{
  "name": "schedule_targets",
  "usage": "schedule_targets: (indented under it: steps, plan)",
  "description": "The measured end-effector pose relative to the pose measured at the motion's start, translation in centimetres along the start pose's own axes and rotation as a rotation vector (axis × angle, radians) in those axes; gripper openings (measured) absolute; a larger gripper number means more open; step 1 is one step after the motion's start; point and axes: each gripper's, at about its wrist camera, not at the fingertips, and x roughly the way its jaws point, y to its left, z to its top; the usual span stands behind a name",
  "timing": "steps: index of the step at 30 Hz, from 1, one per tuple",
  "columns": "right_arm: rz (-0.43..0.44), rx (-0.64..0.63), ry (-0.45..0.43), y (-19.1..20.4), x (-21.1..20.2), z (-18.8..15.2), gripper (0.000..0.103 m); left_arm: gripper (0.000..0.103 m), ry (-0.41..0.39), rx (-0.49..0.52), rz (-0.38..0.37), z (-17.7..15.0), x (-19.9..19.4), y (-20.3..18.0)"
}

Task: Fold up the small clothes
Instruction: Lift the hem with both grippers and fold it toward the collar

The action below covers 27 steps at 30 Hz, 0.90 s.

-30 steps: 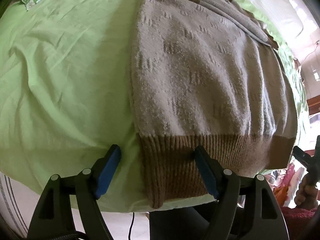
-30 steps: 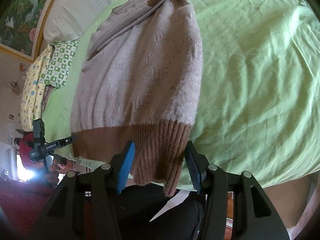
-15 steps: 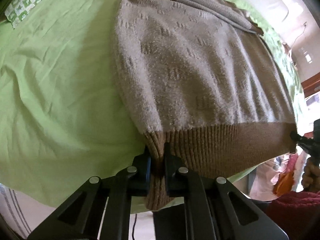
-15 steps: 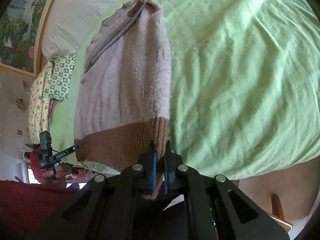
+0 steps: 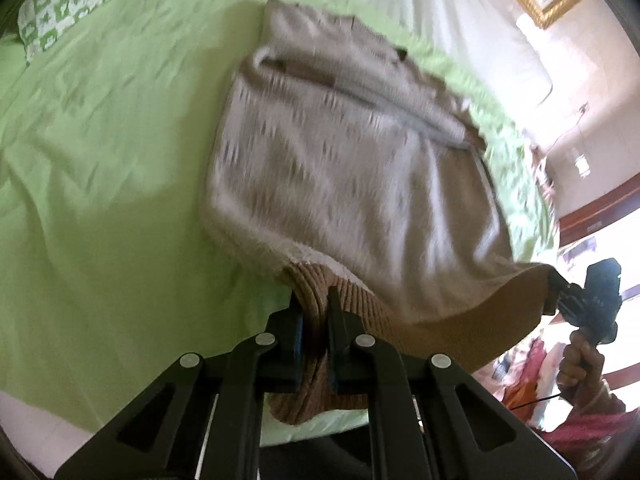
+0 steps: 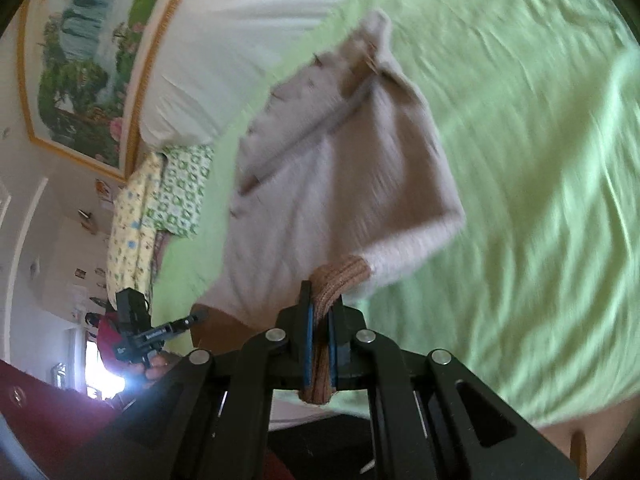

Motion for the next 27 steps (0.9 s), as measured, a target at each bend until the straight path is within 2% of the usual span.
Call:
schedule_targets:
  steps: [6,14,22,27]
  plan:
    - [0.040,-0.025,-0.102,1.9,0.2,5.1,0.007,0.007,-0.104,0.001,-0.037,5.6,-1.6,-0.5]
    - [0.037,-0.031,-0.223,2.9,2.0,13.1,0.007,0.007,-0.214,-0.001,-0.065,15.7,-0.6,-1.0]
    - [0.011,-0.030,-0.282,3.4,5.9,21.0,0.007,0.007,-0.236,0.029,-0.071,24.9,2.8,-1.8]
    - [-0.040,-0.003,-0.305,2.8,8.9,25.8,0.007,0.007,-0.221,0.013,-0.063,29.6,5.9,-1.2]
